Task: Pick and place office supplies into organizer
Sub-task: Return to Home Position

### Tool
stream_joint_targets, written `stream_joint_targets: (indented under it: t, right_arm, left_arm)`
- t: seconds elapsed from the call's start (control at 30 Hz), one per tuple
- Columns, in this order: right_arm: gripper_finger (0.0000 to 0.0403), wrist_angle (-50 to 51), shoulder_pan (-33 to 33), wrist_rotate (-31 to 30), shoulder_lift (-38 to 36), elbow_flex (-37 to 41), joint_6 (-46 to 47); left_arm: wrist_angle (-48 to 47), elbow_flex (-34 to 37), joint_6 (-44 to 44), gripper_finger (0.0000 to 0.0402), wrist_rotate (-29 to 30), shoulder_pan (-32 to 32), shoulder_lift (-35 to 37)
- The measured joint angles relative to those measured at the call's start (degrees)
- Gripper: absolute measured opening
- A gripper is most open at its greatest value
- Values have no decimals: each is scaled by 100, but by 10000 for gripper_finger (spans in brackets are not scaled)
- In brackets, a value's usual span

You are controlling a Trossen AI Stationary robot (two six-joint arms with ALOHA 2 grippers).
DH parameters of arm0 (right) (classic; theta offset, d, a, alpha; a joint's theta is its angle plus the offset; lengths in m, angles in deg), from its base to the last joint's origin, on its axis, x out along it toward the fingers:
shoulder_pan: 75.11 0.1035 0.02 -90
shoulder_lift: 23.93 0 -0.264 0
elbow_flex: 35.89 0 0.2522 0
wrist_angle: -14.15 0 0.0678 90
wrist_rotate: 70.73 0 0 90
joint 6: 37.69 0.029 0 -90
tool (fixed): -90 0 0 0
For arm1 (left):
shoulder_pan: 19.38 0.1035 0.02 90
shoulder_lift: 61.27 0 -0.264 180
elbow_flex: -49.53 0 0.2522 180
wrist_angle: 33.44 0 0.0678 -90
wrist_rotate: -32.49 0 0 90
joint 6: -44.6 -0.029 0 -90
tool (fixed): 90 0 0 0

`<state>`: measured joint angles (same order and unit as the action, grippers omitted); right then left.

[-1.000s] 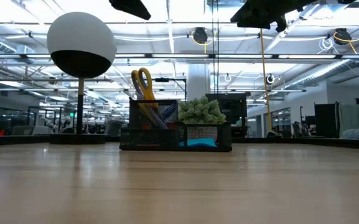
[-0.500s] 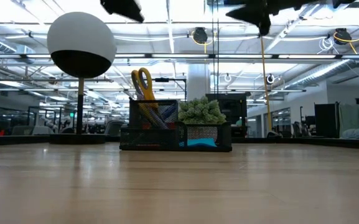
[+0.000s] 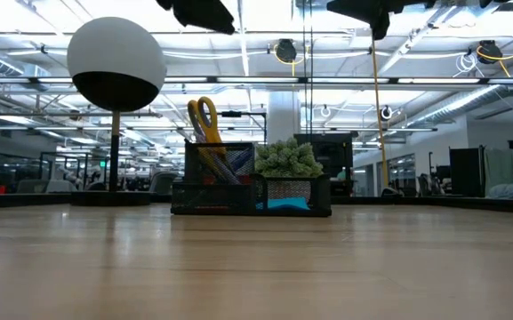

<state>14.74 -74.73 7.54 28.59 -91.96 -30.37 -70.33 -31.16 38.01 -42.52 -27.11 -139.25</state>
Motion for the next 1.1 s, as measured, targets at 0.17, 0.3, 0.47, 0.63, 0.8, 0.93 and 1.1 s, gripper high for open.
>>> stream_joint_targets:
  t: [0.17,0.3,0.47,0.63,0.8,0.93,1.1]
  right_arm:
    - [153,-25,-142,2,-80,0,-139]
    - [153,-31,-314,282,-82,0,-180]
    - [153,-28,-505,603,-118,0,-118]
    - [153,25,-526,606,-192,4,-111]
    - [153,41,-530,890,-318,1,-93]
    - [153,-67,-524,907,-356,6,-96]
    - [153,-561,-526,905,-499,323,-113]
  left_arm:
    - [169,2,-161,191,-548,550,20]
    - [265,2,-193,191,-750,847,59]
    - [121,11,-196,191,-759,1005,240]
    - [384,484,-185,191,-779,1086,807]
    - [1373,1592,-125,191,-772,1154,1875]
    - [2167,2418,-47,191,-772,1153,2766]
    - [2411,3134,-156,191,-768,1153,3870]
